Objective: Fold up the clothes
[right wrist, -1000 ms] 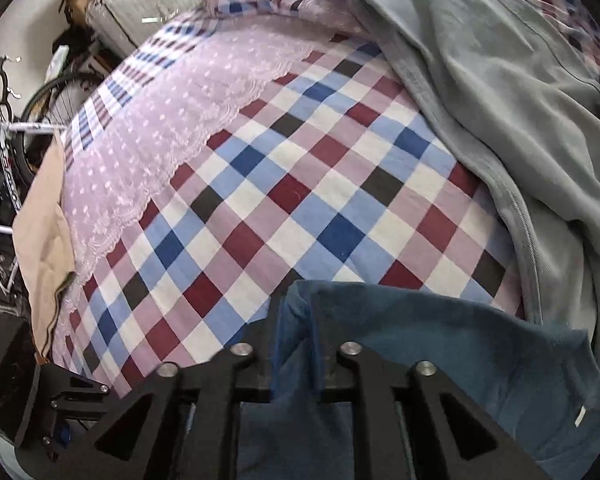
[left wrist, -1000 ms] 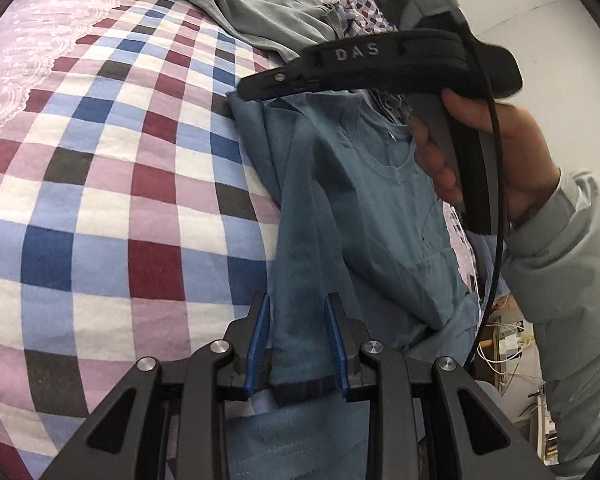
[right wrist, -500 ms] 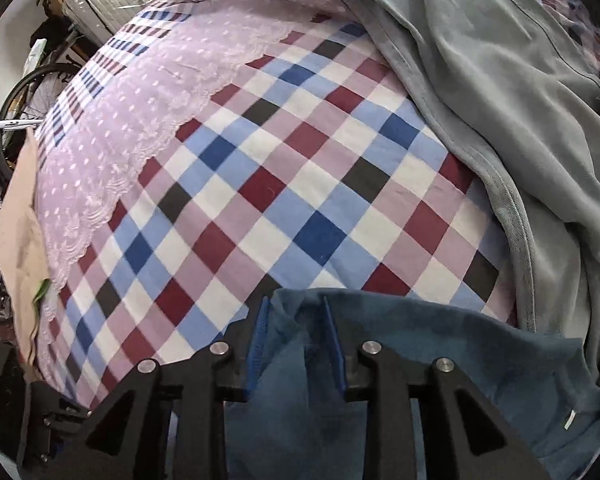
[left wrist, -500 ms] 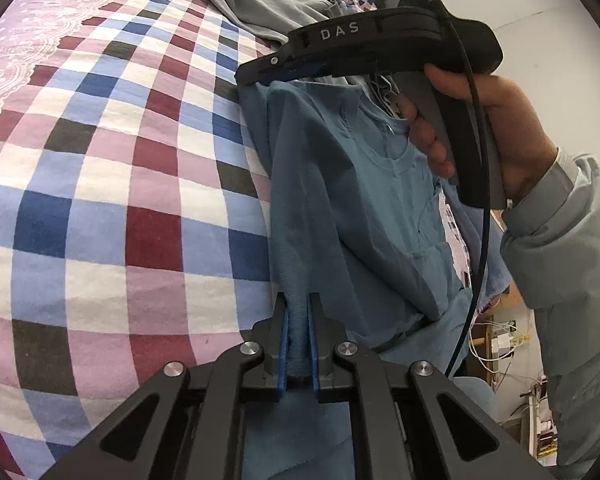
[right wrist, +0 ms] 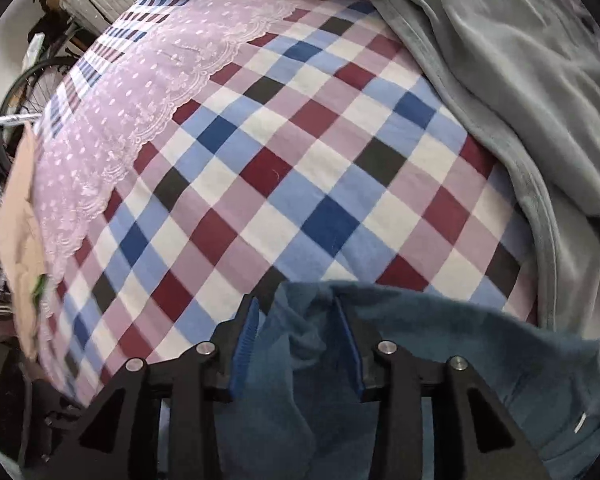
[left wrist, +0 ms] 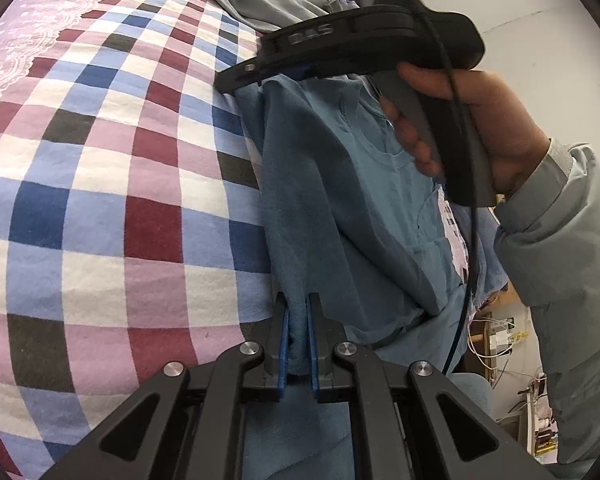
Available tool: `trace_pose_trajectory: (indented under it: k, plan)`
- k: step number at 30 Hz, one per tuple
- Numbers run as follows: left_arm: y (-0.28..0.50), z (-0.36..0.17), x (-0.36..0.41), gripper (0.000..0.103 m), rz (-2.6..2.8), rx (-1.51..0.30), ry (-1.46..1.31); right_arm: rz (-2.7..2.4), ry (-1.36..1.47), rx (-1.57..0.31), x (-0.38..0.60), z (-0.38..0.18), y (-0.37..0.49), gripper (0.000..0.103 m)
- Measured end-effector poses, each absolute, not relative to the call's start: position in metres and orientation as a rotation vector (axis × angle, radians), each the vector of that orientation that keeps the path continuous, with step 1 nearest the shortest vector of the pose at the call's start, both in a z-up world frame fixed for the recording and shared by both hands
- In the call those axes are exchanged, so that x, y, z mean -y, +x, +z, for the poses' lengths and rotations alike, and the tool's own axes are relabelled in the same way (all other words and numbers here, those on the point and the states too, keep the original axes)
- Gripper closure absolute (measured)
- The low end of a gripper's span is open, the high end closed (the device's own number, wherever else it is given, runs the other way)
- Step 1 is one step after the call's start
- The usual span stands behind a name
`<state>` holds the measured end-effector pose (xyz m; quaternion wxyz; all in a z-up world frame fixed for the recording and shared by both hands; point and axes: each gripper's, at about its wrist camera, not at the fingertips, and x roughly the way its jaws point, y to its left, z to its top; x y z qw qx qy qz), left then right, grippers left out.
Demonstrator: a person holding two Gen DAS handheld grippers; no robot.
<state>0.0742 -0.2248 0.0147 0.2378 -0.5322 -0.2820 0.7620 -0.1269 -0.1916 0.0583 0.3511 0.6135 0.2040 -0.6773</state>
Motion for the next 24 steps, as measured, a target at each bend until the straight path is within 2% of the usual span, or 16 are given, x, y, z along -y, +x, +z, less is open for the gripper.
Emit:
trace_pose_trajectory:
  k: [1, 2, 3, 6, 11, 14, 18, 20, 22, 24]
  plan:
    - [0.074, 0.015, 0.224, 0.096, 2.088, 0.775, -1.457, -1.779, 1.567, -0.540, 0.194, 0.061, -0.125, 0.067]
    - [0.075, 0.015, 0.225, 0.096, 2.088, 0.780, -1.454, -1.804, 1.545, -0.551, 0.195, 0.064, -0.124, 0.089]
    - [0.075, 0.015, 0.226, 0.096, 2.092, 0.783, -1.451, -1.829, 1.522, -0.563, 0.197, 0.066, -0.122, 0.097]
    - [0.078, 0.024, 0.229, 0.100, 2.156, 0.776, -1.427, -1.902, 1.453, -0.597, 0.203, 0.075, -0.118, 0.098]
    - [0.085, 0.049, 0.232, 0.101, 2.290, 0.787, -1.330, -2.045, 1.352, -0.309, 0.182, 0.118, -0.135, 0.098]
    - [0.080, 0.033, 0.227, 0.101, 2.316, 0.724, -1.490, -2.079, 1.396, -0.336, 0.182, 0.104, -0.135, 0.097]
    - [0.080, 0.022, 0.235, 0.101, 2.253, 0.795, -1.519, -2.137, 1.423, -0.411, 0.184, 0.080, -0.161, 0.096]
    - [0.080, 0.019, 0.239, 0.099, 2.233, 0.834, -1.516, -2.141, 1.417, -0.332, 0.183, 0.088, -0.162, 0.095]
    - [0.079, 0.018, 0.240, 0.099, 2.225, 0.849, -1.514, -2.124, 1.400, -0.301, 0.179, 0.100, -0.159, 0.092]
    - [0.077, 0.018, 0.241, 0.099, 2.227, 0.857, -1.504, -2.112, 1.365, -0.286, 0.171, 0.115, -0.155, 0.079]
